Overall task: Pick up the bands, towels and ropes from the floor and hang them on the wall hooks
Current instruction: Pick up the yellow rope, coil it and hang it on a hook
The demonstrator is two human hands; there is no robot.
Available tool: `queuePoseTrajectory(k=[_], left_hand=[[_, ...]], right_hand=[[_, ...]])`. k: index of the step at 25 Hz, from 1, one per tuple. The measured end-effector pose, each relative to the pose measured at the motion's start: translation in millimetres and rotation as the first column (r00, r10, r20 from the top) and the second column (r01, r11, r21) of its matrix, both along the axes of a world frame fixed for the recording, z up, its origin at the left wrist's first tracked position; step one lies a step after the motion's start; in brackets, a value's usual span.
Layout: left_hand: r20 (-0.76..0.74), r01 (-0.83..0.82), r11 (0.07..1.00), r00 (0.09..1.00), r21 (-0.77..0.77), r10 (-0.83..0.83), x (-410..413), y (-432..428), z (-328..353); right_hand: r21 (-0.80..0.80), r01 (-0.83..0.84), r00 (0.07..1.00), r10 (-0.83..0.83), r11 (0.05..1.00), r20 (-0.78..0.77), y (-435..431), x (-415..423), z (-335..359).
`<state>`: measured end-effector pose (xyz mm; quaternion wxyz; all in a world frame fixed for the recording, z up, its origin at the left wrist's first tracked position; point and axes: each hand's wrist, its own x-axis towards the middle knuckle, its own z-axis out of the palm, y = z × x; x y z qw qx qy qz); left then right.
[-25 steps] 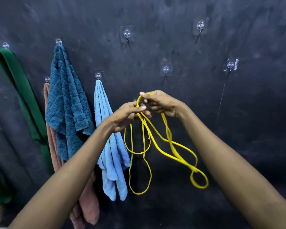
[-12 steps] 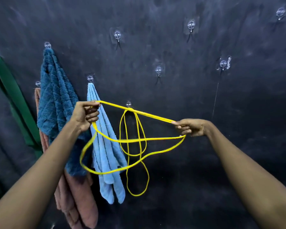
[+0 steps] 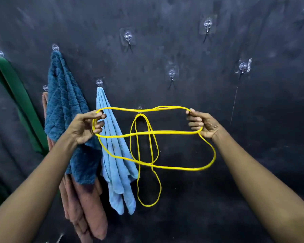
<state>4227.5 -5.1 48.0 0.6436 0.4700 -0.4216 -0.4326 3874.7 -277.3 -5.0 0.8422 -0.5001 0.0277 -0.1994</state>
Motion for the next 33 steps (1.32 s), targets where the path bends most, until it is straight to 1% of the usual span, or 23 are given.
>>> queuePoseTrajectory(k=[1, 3, 5, 8, 10, 12, 14, 15, 18, 19, 20, 21, 24, 25, 27, 30, 31, 33], left_hand=[[0.066, -0.002, 0.999, 0.998, 0.035, 0.000, -3, 0, -2], [0.208, -0.035, 0.992, 0.978, 0.119, 0.009, -11, -5, -7], [0.298, -0.027, 0.981, 0.954, 0.191, -0.032, -16, -7, -11], [0.334, 0.121, 0.938, 0.913, 0.324, -0.234, -24, -10, -15], [0.274, 0.222, 0.905, 0.903, 0.362, -0.331, -31, -12, -17], [0.174, 0.299, 0.905, 0.916, 0.303, -0.361, -39, -17, -17], [0.111, 0.336, 0.911, 0.923, 0.238, -0.369, -51, -22, -15], [0.091, 0.330, 0.922, 0.931, 0.202, -0.353, -58, -26, -13], [0.056, 0.217, 0.974, 0.974, 0.066, -0.221, -75, -37, -6], [0.045, 0.207, 0.978, 0.977, 0.037, -0.209, -81, -39, -2], [0.054, 0.212, 0.977, 0.975, 0.027, -0.214, -87, -40, 4], [0.096, 0.212, 0.977, 0.972, 0.028, -0.214, -93, -40, 11], [0.349, 0.093, 0.995, 0.931, 0.044, -0.103, -104, -42, 29], [0.405, 0.049, 0.998, 0.913, 0.029, -0.056, -105, -45, 34], [0.431, -0.002, 1.000, 0.902, -0.024, 0.012, -108, -49, 41], [0.425, 0.003, 0.998, 0.905, -0.066, 0.025, -107, -50, 48], [0.426, 0.018, 0.998, 0.905, -0.064, 0.011, -105, -50, 48], [0.409, 0.048, 0.998, 0.912, -0.048, -0.025, -101, -49, 48]], right_hand=[[-0.007, 0.001, 1.000, -0.001, 1.000, 0.011, 4, 6, 3], [-0.034, 0.019, 1.000, -0.020, 0.999, -0.013, 13, 15, 10], [-0.080, 0.016, 0.999, -0.018, 0.997, -0.033, 21, 24, 17], [-0.173, 0.020, 0.997, -0.031, 0.985, -0.064, 33, 36, 27], [-0.215, 0.019, 0.995, -0.040, 0.976, -0.094, 41, 43, 32], [-0.273, 0.020, 0.989, -0.058, 0.962, -0.134, 46, 48, 36], [-0.345, 0.021, 0.982, -0.084, 0.938, -0.168, 51, 53, 38], [-0.380, 0.016, 0.979, -0.091, 0.925, -0.180, 54, 56, 40], [-0.472, 0.012, 0.971, -0.124, 0.881, -0.207, 62, 64, 45], [-0.508, 0.022, 0.964, -0.152, 0.861, -0.216, 65, 66, 48], [-0.542, 0.027, 0.957, -0.178, 0.840, -0.228, 66, 67, 50], [-0.566, 0.022, 0.953, -0.189, 0.824, -0.238, 67, 67, 53], [-0.598, -0.021, 0.957, -0.157, 0.801, -0.244, 70, 66, 59], [-0.615, -0.022, 0.957, -0.161, 0.789, -0.240, 72, 66, 62], [-0.652, -0.009, 0.956, -0.185, 0.758, -0.229, 76, 66, 67], [-0.683, 0.028, 0.949, -0.234, 0.730, -0.212, 79, 69, 69], [-0.679, 0.044, 0.949, -0.243, 0.733, -0.200, 80, 71, 68], [-0.632, 0.091, 0.964, -0.227, 0.769, -0.138, 80, 76, 67]])
